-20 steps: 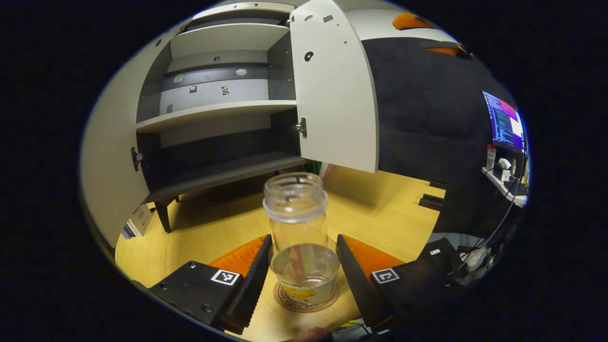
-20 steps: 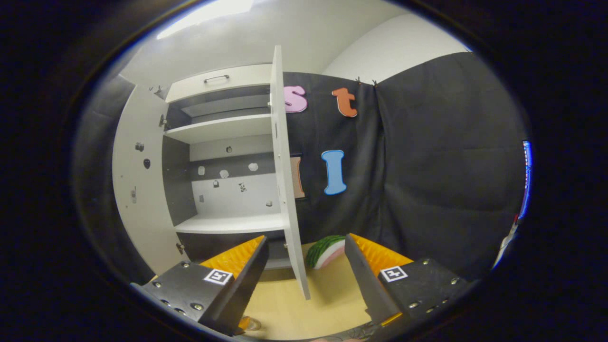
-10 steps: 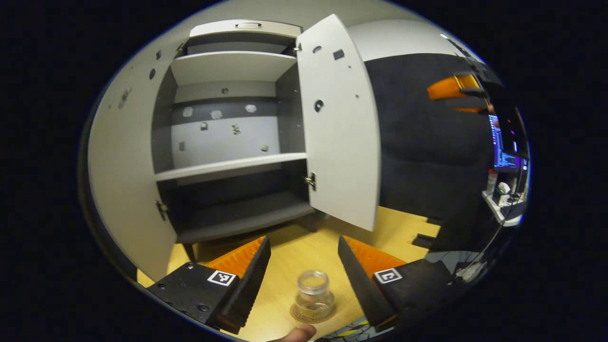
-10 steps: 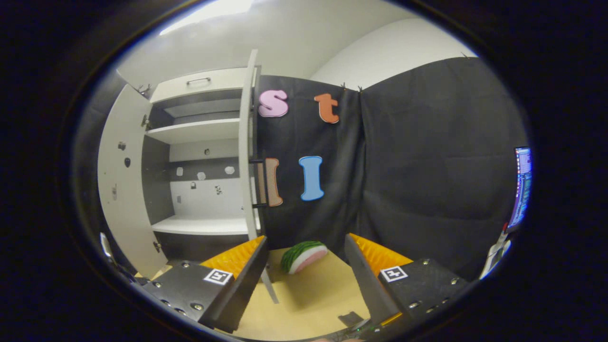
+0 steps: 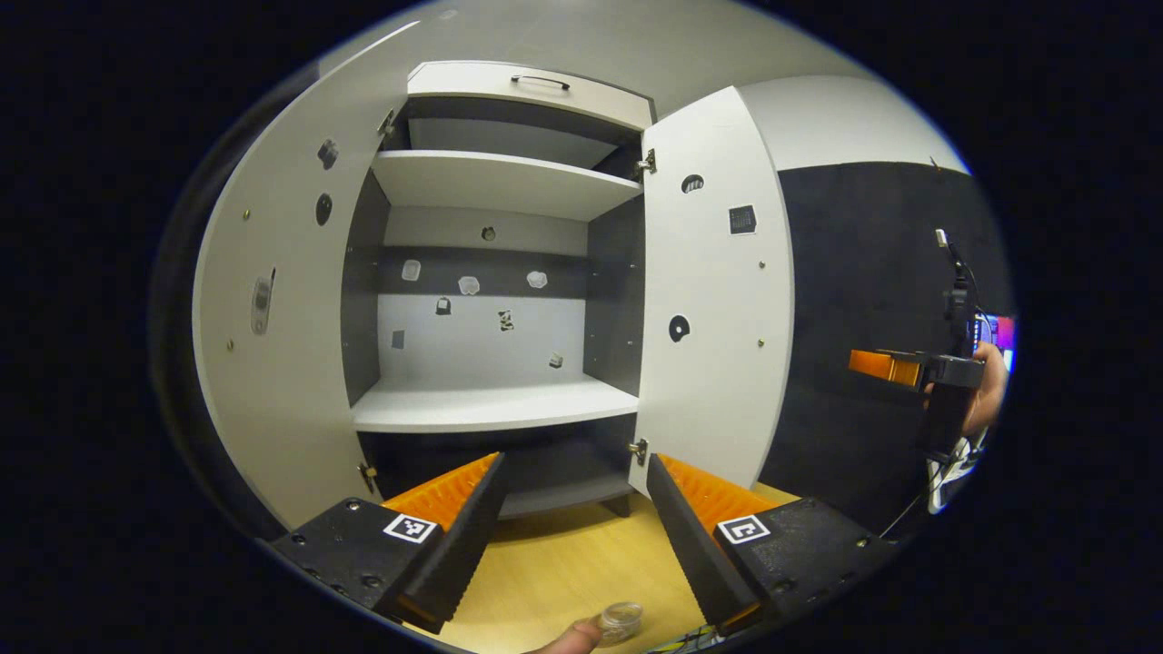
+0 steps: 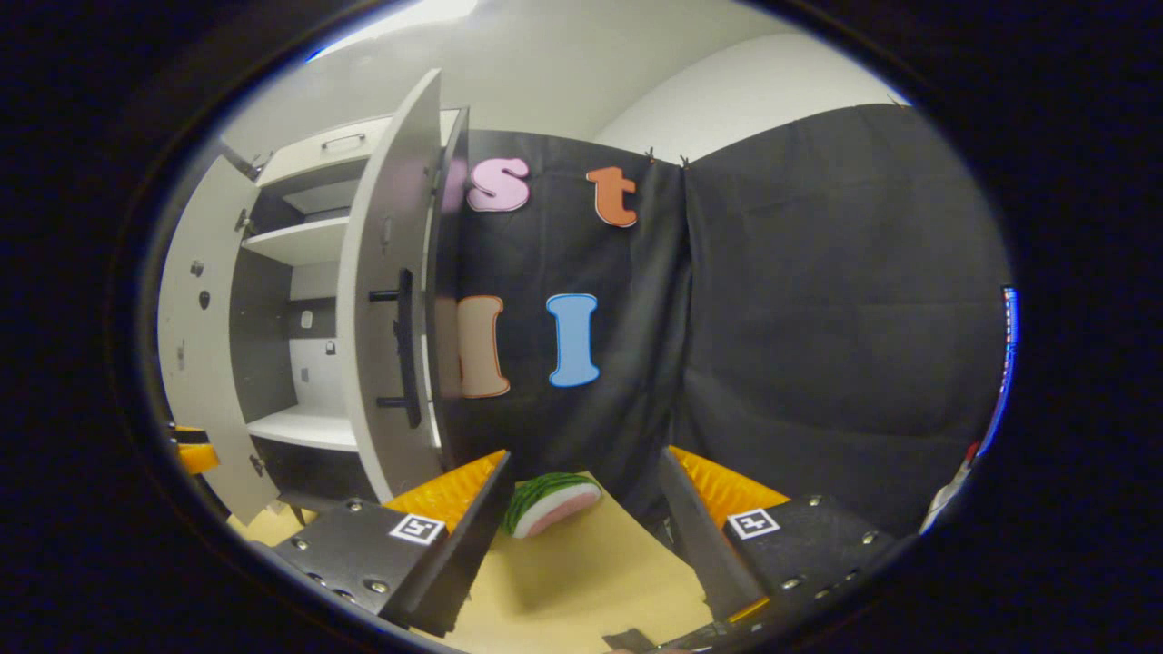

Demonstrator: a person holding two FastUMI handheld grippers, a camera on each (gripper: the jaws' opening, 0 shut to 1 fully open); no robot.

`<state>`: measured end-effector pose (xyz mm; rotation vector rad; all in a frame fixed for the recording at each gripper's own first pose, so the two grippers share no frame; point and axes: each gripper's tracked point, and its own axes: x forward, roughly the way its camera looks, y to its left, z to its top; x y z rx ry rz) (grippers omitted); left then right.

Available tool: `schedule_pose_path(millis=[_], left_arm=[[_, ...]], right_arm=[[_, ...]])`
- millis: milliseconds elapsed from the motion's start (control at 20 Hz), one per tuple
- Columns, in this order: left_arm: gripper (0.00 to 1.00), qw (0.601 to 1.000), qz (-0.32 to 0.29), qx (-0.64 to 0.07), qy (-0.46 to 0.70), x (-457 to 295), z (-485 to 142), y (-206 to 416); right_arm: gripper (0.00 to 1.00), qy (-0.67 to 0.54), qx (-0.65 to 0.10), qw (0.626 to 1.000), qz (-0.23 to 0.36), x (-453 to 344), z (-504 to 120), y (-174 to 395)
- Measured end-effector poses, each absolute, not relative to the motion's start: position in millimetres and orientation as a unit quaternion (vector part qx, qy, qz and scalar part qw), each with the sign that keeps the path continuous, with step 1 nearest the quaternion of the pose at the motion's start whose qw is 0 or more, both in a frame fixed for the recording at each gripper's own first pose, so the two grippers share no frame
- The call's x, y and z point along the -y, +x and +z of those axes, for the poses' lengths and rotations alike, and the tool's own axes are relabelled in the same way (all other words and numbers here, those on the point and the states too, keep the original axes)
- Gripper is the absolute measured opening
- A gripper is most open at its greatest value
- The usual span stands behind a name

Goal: Grasp the bottle in the cabinet with the left hand and place it on the coaster, then close the right door with the right hand and the left door with the left hand.

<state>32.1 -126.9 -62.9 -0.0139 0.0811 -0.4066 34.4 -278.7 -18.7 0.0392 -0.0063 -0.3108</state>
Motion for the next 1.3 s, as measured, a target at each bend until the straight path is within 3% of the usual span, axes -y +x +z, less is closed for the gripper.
schedule_pose_path(millis=[200, 400, 450, 500, 550, 750, 950, 1050, 1100, 1300], left_arm=[[0.97, 0.982, -0.189, -0.004, 0.013, 108.8, -32.1, 49.3], [0.97, 0.987, -0.156, 0.018, 0.016, 86.6, -15.2, 63.1], [0.97, 0.988, -0.15, 0.022, 0.014, 80.9, -12.7, 64.6], [0.97, 0.989, -0.144, 0.027, 0.011, 75.4, -11.4, 66.0], [0.97, 0.991, -0.131, 0.039, 0.01, 66.0, -8.4, 67.9], [0.97, 0.992, -0.112, 0.034, 0.037, 46.7, -17.5, 71.4], [0.96, 0.993, -0.108, 0.027, 0.022, 44.9, -17.8, 48.0], [0.97, 0.994, -0.104, 0.017, 0.02, 44.0, -17.9, 36.7], [0.96, 0.994, -0.105, 0.014, 0.017, 44.9, -16.6, 31.4], [0.96, 0.994, -0.105, 0.016, 0.018, 37.8, -9.4, 4.8]], right_arm=[[0.95, 0.042, -0.02, 0.992, -0.117, 280.7, -12.7, 84.7], [0.98, 0.036, -0.024, 0.992, -0.12, 278.8, 6.8, 131.1], [0.94, 0.032, -0.021, 0.992, -0.118, 274.8, 13.9, 140.2], [0.98, 0.033, -0.017, 0.994, -0.107, 264.7, 18.8, 146.9], [0.94, 0.035, -0.02, 0.995, -0.087, 250.9, 21.6, 153.5], [0.98, 0.003, -0.007, 0.999, -0.047, 211.4, 38.5, 161.8], [0.85, 0.01, -0.008, 0.999, -0.046, 192.3, 37.6, 158.6], [0.85, 0.015, -0.007, 0.999, -0.041, 177.3, 36.2, 156.7], [0.91, 0.014, -0.007, 0.999, -0.038, 172.3, 35.4, 156.8], [0.91, 0.004, -0.001, 1.0, -0.031, 152.6, 37.0, 155.1]])
